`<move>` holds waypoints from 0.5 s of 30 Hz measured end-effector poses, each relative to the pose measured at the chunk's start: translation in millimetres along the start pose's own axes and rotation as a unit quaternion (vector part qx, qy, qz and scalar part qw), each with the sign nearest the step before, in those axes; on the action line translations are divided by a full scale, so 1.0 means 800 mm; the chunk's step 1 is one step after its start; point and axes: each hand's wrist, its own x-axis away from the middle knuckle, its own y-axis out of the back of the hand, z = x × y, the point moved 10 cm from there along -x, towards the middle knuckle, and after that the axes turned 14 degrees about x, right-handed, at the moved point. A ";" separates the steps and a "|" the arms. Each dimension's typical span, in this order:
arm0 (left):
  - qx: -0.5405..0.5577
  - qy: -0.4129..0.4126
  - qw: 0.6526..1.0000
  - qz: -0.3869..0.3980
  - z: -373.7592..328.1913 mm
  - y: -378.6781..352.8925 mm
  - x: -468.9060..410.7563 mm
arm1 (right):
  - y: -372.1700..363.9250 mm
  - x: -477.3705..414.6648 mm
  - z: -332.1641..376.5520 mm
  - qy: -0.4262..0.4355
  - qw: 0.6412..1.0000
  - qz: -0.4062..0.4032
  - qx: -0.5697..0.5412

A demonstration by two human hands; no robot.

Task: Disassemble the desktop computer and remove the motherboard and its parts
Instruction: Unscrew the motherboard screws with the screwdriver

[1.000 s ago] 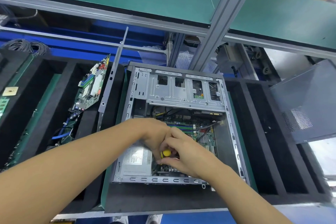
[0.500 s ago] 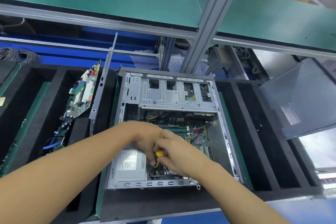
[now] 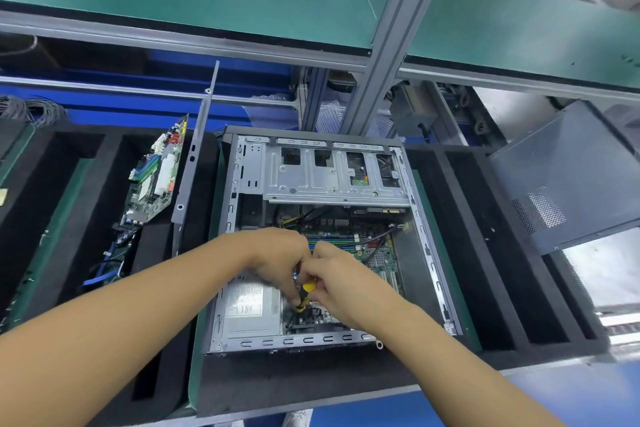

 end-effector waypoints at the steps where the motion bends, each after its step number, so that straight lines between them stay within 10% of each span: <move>1: -0.009 0.004 1.000 -0.008 0.001 0.001 -0.001 | 0.001 0.001 0.001 0.001 1.000 0.002 -0.009; 15: -0.030 -0.030 0.999 -0.034 -0.015 0.008 0.009 | -0.004 0.007 -0.001 -0.056 0.998 0.000 0.024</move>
